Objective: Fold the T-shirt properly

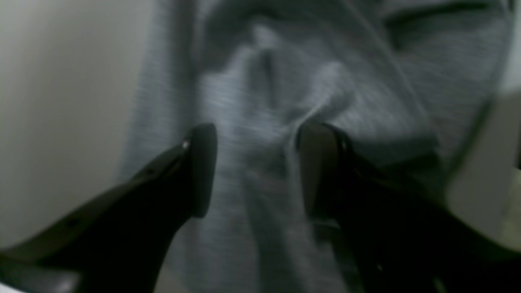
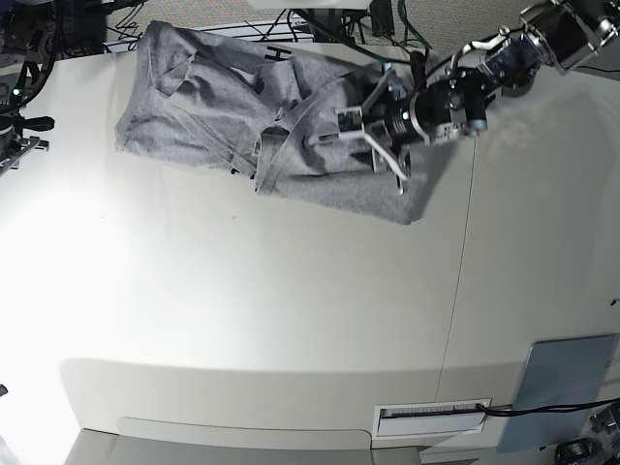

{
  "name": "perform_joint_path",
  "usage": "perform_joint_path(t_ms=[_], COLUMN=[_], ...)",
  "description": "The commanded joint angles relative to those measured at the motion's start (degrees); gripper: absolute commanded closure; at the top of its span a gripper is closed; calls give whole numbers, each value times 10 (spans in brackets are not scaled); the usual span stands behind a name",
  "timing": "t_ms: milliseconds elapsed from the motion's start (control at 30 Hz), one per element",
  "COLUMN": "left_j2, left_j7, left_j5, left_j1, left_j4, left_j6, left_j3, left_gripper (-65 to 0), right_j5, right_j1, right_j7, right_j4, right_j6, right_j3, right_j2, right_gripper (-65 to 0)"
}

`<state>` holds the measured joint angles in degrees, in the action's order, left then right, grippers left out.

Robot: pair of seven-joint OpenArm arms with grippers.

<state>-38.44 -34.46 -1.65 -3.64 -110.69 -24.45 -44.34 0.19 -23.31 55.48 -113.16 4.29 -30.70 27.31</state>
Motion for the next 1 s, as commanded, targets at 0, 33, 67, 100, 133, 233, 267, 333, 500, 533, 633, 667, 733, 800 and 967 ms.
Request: perform_joint_path(t_ms=[0, 33, 67, 100, 133, 233, 267, 333, 500, 533, 633, 667, 733, 800, 967], left_j2=[-5, -5, -5, -5, -5, -4, -4, -4, 14, 21, 37, 39, 40, 35, 2], left_j7=[11, 11, 11, 11, 11, 11, 11, 11, 11, 11, 10, 7, -12, -34, -41], left_j5=[-1, -4, -13, -27, -40, -67, -70, -70, -58, -54, -48, -48, -49, -50, -61], left_j1=[-16, -24, -31, -39, -45, -56, -57, -57, -58, -57, -57, -57, -57, -54, -14], left_j4=[-5, -3, 1, 5, 9, 22, 28, 42, 108, 124, 166, 178, 200, 219, 236], left_j6=[4, 4, 4, 4, -1, -23, -24, -14, 52, 61, 66, 63, 57, 58, 77], left_j3=[4, 4, 4, 4, 4, 4, 4, 4, 4, 4, 4, 4, 4, 4, 40], left_gripper=[-328, -328, -328, -328, -328, -328, -328, -328, -328, -328, -328, -328, -328, -328, -328], right_j5=[-2, 1, 3, 3, 3, 3, 3, 3, 3, 3, 3, 3, 3, 3, 3], right_j1=[3, 3, 3, 3, 3, 3, 3, 3, 3, 3, 3, 3, 3, 3, 3], right_j7=[-10, -9, -6, -5, -2, 1, 1, 1, 1, 1, 4, 5, 5, 4, 3], right_j4=[-8, -8, -8, -8, -8, -8, -8, -8, -8, -8, -8, -8, -8, -8, -8], right_j6=[-7, -7, -7, -6, -7, -7, -7, -6, -7, -6, -6, -6, -6, -6, -6], right_j3=[-5, -5, -5, -5, -5, -5, -5, -5, -5, -5, -5, -5, -5, -5, -5], right_j2=[11, 11, 11, 11, 11, 11, 11, 11, 11, 11, 11, 11, 11, 11, 11], right_gripper=[-173, -173, -173, -173, -173, -173, -173, -173, -173, -173, -173, -173, -173, -173, -173])
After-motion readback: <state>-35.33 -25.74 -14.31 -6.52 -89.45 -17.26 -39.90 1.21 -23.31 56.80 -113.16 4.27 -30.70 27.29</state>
